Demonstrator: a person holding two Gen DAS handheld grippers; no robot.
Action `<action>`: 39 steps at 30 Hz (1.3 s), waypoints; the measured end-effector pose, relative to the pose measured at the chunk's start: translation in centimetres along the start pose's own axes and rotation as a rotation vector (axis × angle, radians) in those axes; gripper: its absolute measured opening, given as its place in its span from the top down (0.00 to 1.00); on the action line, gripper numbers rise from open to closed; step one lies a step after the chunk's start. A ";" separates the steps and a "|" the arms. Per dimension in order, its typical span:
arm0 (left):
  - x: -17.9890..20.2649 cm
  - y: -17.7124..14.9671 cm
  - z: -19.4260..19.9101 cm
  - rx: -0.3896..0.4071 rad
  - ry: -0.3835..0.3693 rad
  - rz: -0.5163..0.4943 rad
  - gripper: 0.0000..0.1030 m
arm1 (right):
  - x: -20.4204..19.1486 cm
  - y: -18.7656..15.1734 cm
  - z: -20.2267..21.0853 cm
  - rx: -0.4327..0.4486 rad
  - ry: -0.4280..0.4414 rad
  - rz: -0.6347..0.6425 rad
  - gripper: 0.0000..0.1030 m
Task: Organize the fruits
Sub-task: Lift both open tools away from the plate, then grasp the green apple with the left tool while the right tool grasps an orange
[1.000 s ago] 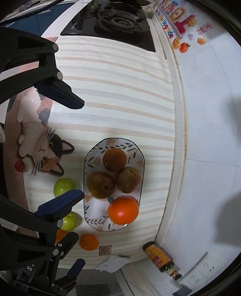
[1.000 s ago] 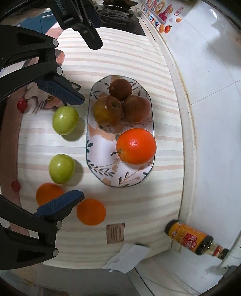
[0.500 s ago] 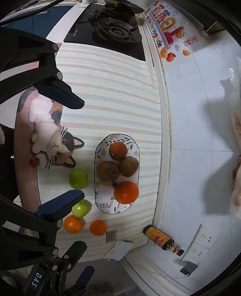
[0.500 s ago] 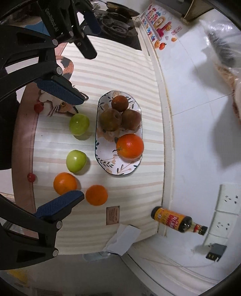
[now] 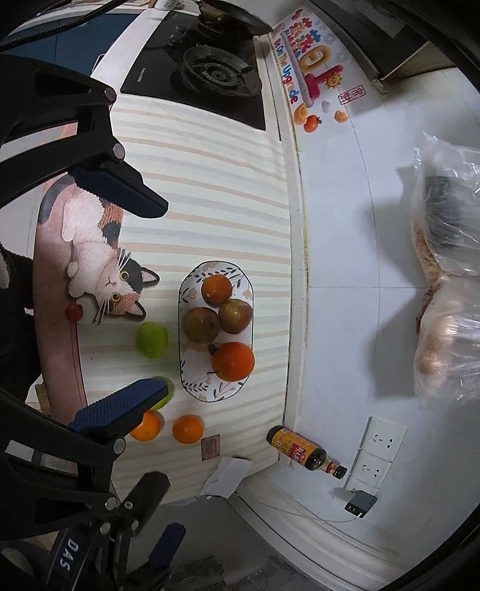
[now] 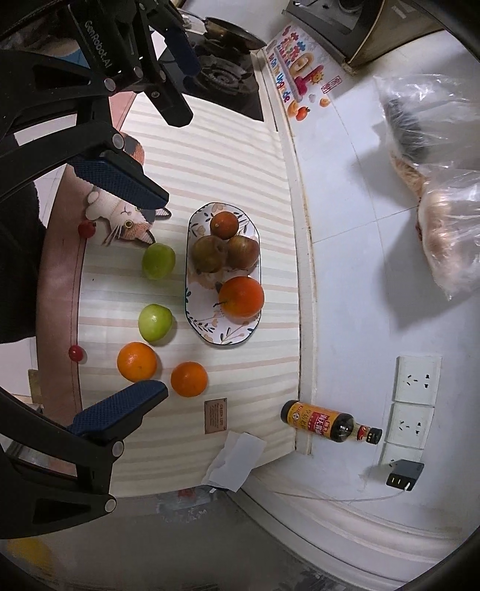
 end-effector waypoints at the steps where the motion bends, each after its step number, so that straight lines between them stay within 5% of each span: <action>1: 0.1 -0.2 0.0 0.004 -0.004 0.005 0.14 | 0.0 0.0 0.1 0.003 0.001 -0.001 0.07; 11: 0.4 -0.3 -1.5 0.003 0.021 0.021 0.13 | 1.2 -0.4 -0.7 -0.002 0.003 -0.039 0.07; 14: 0.4 0.0 -2.7 0.000 0.034 0.020 0.00 | 2.0 -0.4 -1.7 -0.015 0.005 -0.060 0.07; 18: 0.5 0.0 -5.3 -0.027 0.067 0.010 0.00 | 4.2 -0.9 -4.9 -0.062 0.014 -0.113 0.04; 25: 1.7 -1.1 -12.7 -0.136 0.142 -0.077 0.00 | 8.3 -3.9 -14.1 -0.249 0.068 -0.229 0.04; 29: 2.9 -2.2 -17.3 -0.220 0.162 -0.127 0.01 | 10.2 -6.3 -19.2 -0.338 -0.001 -0.245 0.04; 39: 5.7 -5.1 -23.4 -0.371 0.140 -0.223 0.01 | 12.3 -9.1 -23.8 -0.430 -0.023 -0.261 0.04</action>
Point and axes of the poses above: each gripper's, at about its wrist camera, not at the fingertips, and z roughly against the way its jaws point, x to its right, y to its top, the point moved 7 cm from there along -z, roughly the way its jaws point, and after that the axes turned 1 degree about z, right-handed, at the moved point
